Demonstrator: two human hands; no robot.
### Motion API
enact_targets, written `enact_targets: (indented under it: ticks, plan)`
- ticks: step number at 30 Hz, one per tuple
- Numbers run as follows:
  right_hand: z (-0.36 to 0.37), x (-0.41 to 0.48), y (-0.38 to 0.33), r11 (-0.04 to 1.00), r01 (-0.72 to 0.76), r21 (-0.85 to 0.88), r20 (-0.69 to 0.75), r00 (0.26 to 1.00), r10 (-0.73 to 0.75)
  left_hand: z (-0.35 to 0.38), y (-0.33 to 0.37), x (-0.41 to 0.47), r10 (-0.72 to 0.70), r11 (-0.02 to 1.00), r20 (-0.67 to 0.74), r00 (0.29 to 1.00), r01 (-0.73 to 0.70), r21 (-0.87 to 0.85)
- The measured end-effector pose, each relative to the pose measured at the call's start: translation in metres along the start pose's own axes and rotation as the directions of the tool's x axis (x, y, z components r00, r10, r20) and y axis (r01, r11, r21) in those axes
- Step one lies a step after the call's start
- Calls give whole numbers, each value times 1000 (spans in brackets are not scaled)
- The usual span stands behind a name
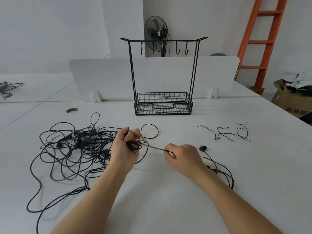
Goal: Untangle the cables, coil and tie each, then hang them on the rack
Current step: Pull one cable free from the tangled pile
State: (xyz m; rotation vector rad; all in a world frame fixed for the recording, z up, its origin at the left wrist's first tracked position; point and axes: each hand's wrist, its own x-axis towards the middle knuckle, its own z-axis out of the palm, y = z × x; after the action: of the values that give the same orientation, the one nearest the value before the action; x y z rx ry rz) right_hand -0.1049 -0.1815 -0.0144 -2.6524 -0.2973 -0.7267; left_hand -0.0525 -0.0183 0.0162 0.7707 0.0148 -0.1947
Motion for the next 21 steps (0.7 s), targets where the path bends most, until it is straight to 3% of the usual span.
enact_targets:
  ticks: [5, 14, 21]
  plan:
    - [-6, 3, 7, 991, -117, 58, 39, 993, 115, 3, 8, -2, 57, 988, -13, 998, -58, -141]
    - [-17, 6, 10, 973, -226, 37, 76, 972, 223, -12, 9, 1, -32, 999, 306, 952, 19, 45]
    - [-16, 5, 5, 970, -222, 100, 86, 973, 214, -7, 14, -1, -62, 994, 229, 971, 81, -72]
